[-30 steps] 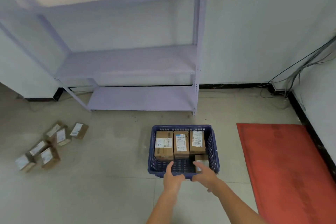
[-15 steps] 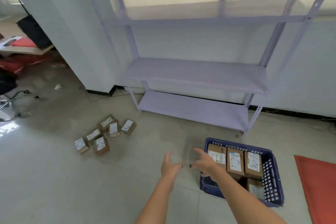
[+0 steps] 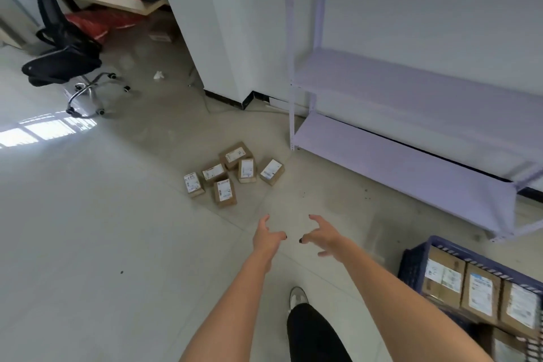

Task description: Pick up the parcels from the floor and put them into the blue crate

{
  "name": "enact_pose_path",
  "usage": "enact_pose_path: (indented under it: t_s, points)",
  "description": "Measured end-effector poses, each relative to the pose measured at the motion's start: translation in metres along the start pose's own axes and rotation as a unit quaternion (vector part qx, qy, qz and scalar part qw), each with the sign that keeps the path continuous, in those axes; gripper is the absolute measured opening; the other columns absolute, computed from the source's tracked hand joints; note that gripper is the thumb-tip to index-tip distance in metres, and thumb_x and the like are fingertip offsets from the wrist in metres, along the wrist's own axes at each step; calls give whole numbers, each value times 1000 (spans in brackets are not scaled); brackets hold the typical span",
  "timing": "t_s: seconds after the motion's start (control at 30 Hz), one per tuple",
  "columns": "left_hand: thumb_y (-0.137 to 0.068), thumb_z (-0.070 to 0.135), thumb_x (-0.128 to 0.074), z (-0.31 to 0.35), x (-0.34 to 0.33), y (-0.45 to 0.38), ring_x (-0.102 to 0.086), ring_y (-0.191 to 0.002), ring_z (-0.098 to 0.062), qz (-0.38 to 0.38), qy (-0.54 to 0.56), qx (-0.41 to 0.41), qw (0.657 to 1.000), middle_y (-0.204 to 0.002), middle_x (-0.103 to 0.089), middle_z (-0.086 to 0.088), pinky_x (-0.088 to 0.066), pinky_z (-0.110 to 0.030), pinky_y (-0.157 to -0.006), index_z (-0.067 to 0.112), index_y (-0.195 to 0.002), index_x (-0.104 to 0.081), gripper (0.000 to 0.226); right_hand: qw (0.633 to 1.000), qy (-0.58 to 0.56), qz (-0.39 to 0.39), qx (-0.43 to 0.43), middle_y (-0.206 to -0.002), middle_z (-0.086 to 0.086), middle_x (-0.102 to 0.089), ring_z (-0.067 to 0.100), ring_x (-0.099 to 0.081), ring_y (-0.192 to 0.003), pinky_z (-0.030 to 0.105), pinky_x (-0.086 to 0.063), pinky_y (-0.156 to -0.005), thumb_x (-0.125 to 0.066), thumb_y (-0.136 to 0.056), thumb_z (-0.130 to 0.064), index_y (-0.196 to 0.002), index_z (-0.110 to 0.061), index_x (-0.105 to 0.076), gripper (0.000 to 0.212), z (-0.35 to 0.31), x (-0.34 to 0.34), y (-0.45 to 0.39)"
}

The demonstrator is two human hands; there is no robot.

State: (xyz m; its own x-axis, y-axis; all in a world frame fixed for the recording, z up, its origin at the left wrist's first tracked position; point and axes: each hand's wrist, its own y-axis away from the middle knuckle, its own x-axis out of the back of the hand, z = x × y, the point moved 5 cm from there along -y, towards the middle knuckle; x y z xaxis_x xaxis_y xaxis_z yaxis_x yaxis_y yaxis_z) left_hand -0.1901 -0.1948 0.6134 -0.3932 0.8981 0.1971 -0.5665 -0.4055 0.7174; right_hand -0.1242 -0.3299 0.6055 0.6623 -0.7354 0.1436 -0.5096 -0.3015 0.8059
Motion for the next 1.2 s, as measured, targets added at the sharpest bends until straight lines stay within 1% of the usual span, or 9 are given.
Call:
enact_pose_path:
  t_s: [0.33, 0.5, 0.67, 0.73, 0.8, 0.9, 1.03, 1.13, 1.2]
  points:
    - [-83, 3, -60, 68, 70, -140, -43, -129, -29, -14, 3, 43, 999, -146, -35, -16, -40, -40, -107, 22, -145, -27, 73, 998, 36, -30, -51, -141, 9, -43, 29, -41, -129, 44, -43, -100, -66, -81, -10, -144, -30, -25, 78, -127, -35, -128]
    - [-88, -2, -53, 99, 102, -228, -48, -99, -17, -46, 17, 58, 997, -141, -40, -13, -41, -13, -59, 16, -146, -24, 68, 997, 30, -25, -72, -139, 9, -45, 26, -43, -123, 43, -43, -99, -64, -81, -9, -145, -28, -25, 77, -181, -55, -207]
    - [-88, -3, -53, 109, 133, -326, -46, -98, -13, -41, 10, 75, 996, -141, -41, -11, -38, -6, -48, 16, -146, -26, 67, 996, 8, -28, -81, -140, 11, -44, 25, -44, -120, 41, -42, -100, -64, -83, -8, -144, -26, -27, 73, -226, -88, -297]
    - [-88, -3, -53, 107, 140, -357, -49, -109, -15, -32, 5, 92, 995, -142, -41, -11, -42, -3, -59, 15, -146, -28, 65, 996, 8, -34, -86, -138, 12, -44, 24, -44, -114, 40, -43, -99, -63, -84, -8, -144, -26, -28, 72, -239, -102, -324]
    - [-87, -3, -56, 101, 144, -388, -46, -127, -24, -32, 0, 111, 993, -145, -40, -14, -42, -15, -83, 15, -144, -31, 65, 995, 9, -38, -94, -138, 12, -43, 25, -46, -118, 39, -45, -98, -64, -83, -9, -144, -26, -29, 72, -246, -111, -352]
    - [-84, -1, -60, 94, 146, -436, -47, -128, -28, -31, 11, 134, 990, -142, -44, -15, -42, -31, -101, 17, -141, -35, 64, 994, 23, -37, -97, -126, 9, -48, 23, -49, -112, 38, -47, -97, -64, -82, -9, -145, -25, -29, 74, -252, -118, -398]
    - [-86, 2, -58, 76, 149, -527, -50, -121, -25, -10, -33, 123, 992, -135, -48, -9, -39, -25, -89, 20, -143, -34, 64, 996, 32, -24, -85, -108, 5, -44, 19, -45, -98, 33, -45, -91, -65, -81, -13, -143, -24, -31, 72, -245, -119, -493]
    - [-86, 3, -57, 41, 145, -613, -55, -111, -26, -3, -54, 110, 992, -131, -54, -11, -42, -27, -82, 20, -141, -36, 61, 997, 27, 10, -77, -121, 6, -42, 20, -45, -102, 29, -42, -86, -65, -81, -14, -143, -22, -33, 70, -225, -118, -584]
    - [-87, 4, -56, 19, 142, -669, -54, -114, -26, 5, -63, 100, 993, -132, -53, -9, -42, -28, -84, 20, -143, -33, 62, 997, 33, 18, -67, -136, 8, -40, 25, -46, -118, 33, -43, -99, -64, -81, -14, -144, -20, -32, 71, -209, -122, -647]
